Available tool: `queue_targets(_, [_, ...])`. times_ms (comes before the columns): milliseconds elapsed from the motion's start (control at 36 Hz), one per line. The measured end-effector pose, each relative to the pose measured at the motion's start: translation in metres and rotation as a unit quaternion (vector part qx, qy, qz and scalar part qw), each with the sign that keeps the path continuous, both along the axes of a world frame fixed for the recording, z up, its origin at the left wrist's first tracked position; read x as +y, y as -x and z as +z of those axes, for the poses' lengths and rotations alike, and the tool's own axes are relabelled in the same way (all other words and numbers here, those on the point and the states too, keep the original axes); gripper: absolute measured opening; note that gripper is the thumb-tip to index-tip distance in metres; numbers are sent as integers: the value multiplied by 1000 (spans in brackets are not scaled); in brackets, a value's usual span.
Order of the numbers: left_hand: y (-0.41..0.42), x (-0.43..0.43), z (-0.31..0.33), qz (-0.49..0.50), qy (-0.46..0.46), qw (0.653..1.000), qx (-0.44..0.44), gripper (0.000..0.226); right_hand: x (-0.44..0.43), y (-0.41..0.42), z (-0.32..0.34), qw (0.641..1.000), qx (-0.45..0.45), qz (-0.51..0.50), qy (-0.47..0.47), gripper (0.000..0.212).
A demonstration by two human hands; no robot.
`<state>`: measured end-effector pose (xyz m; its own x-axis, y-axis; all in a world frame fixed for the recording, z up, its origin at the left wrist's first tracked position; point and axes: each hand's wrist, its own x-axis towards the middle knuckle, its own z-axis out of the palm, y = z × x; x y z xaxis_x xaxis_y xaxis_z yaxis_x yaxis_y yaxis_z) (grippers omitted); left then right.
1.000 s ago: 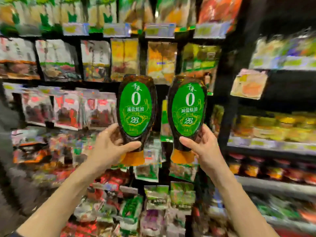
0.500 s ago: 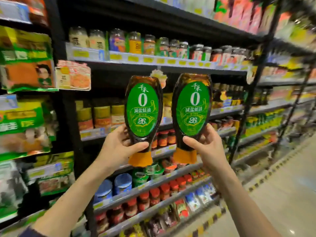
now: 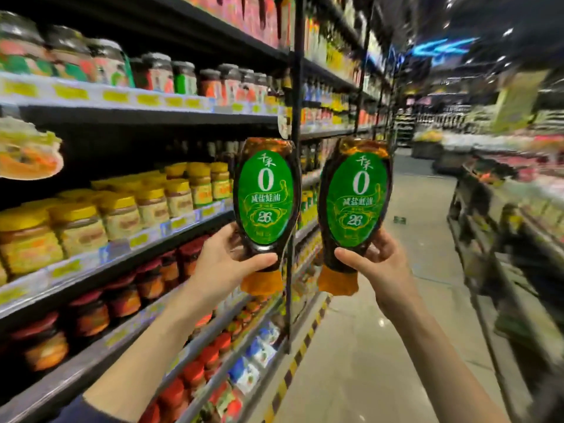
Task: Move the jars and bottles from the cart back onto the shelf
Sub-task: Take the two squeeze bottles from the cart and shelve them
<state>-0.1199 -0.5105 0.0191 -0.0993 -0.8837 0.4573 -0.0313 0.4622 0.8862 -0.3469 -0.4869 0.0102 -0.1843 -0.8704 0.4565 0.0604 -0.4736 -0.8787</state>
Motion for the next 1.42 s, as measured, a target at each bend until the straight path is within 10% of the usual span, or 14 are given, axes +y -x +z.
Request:
queue_targets(667, [184,-295,-14,-176,-31,983,-43,54,-213,148,-7,976,24,-216,-28,49])
queue_targets(1417, [367,-602,-32,-16,-51,999,-5,62,-584,368,-21,998,17,-37,-50,51])
